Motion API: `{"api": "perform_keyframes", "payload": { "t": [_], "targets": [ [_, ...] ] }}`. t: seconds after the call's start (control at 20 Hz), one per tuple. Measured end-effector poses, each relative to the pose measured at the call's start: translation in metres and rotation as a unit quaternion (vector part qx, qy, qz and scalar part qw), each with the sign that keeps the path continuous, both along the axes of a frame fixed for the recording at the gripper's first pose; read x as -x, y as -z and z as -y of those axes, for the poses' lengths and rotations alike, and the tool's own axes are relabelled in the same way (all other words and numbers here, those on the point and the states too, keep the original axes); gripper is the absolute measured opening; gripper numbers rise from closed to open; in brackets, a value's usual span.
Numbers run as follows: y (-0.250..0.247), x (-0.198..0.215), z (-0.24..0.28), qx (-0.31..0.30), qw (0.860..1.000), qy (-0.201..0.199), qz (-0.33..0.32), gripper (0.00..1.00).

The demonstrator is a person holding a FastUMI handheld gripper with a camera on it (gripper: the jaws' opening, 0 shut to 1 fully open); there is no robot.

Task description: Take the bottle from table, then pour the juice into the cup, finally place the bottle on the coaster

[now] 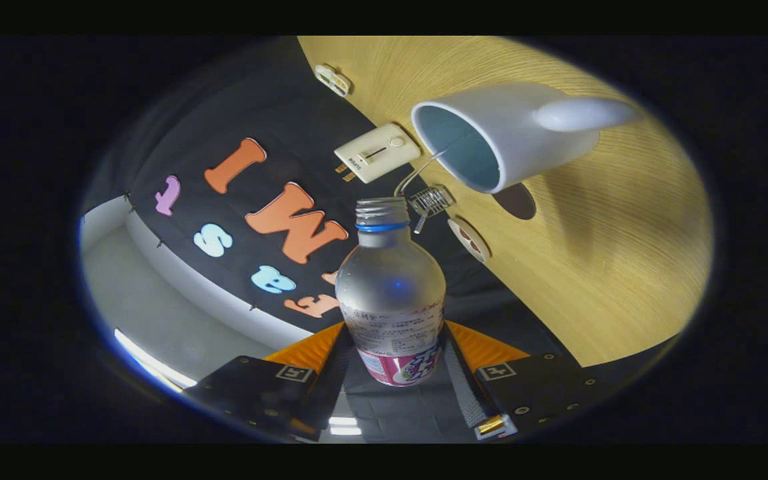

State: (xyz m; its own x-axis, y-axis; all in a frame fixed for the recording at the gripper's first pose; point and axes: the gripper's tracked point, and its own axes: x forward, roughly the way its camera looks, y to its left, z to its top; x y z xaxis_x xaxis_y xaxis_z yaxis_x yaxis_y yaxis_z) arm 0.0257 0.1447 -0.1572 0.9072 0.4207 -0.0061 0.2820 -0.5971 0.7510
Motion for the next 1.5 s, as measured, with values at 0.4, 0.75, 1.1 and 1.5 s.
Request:
{"api": "perform_keyframes", "payload": {
  "t": [0.4,0.75,1.1,1.5],
  "targets": [
    [0.002,-0.002,-0.010,-0.022,1.000,-0.013,-0.001,0.74],
    [0.000,-0.003,-0.003,-0.032,0.999,-0.001,0.003,0.74],
    [-0.007,-0.005,0.004,-0.039,0.999,0.009,0.013,0.74],
    [0.005,-0.005,0.002,-0.005,1.000,0.007,0.003,0.74]
  ]
}}
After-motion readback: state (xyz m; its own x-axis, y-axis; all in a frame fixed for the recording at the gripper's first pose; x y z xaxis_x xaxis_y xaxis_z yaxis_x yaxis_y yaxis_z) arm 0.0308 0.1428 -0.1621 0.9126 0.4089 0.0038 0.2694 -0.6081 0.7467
